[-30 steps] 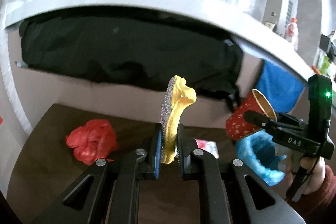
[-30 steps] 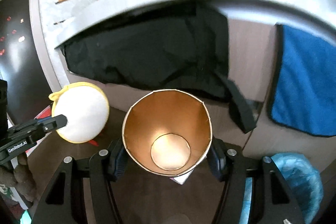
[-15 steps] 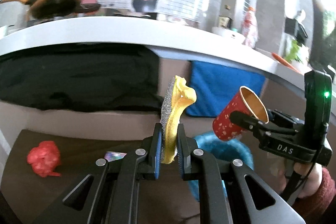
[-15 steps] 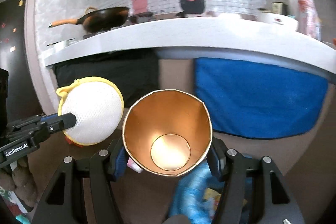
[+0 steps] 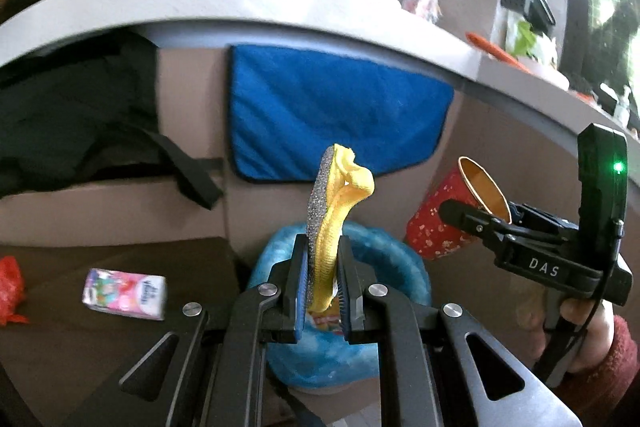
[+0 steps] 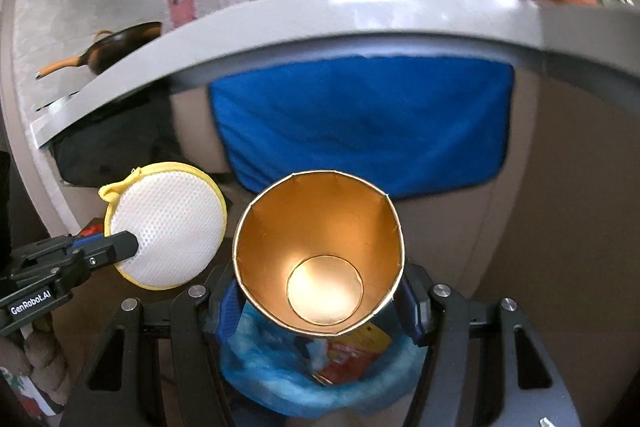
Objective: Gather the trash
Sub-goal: 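Carry the sponge and red cup over the blue bin and open both grippers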
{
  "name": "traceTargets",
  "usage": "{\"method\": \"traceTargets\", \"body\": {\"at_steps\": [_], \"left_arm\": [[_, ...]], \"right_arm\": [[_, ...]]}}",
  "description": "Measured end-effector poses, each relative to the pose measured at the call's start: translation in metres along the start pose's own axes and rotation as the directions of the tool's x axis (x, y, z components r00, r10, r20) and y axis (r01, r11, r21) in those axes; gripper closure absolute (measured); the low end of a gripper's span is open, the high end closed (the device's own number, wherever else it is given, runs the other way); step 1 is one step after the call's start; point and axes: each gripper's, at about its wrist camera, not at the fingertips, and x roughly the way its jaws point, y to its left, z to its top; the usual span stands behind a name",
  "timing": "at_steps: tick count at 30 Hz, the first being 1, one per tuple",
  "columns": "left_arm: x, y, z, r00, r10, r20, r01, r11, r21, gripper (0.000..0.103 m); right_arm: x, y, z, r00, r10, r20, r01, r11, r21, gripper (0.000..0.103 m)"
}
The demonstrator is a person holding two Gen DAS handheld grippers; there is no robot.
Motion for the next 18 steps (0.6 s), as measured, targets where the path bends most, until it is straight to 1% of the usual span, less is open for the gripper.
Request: {"method": "traceTargets", "body": {"at_steps": [3,7,12,18], "left_arm": [[0.019,-0.005,-0.002,1.0,-0.006,-0.03,0.007,1.0,0.005,0.089],[0.038,-0.006,-0.003,0.998,-0.011,-0.057,0.011,1.0,0.002,0.089],[0.061,0.004,-0.011,0.994,-0.016,-0.104,0.014,1.0,-0.023,0.089],[0.083,0.015,-0.02,0.988,-0.022,-0.15,0.014,0.998,-0.055,0.089]], "right_arm": [[0.007,-0.018,-0.007,1.0,-0.006,-0.014,0.006,0.999,0.034,0.044],[0.021,-0.031,-0.015,0.999,0.003,-0.04,-0.001,0.998,0.059,0.044],[0.042,-0.037,-0.023,0.997,0.021,-0.072,-0.016,0.997,0.076,0.044],[0.065,-0.034,-0.032,0.993,0.038,-0.109,-0.03,0.997,0.075,0.044]]}}
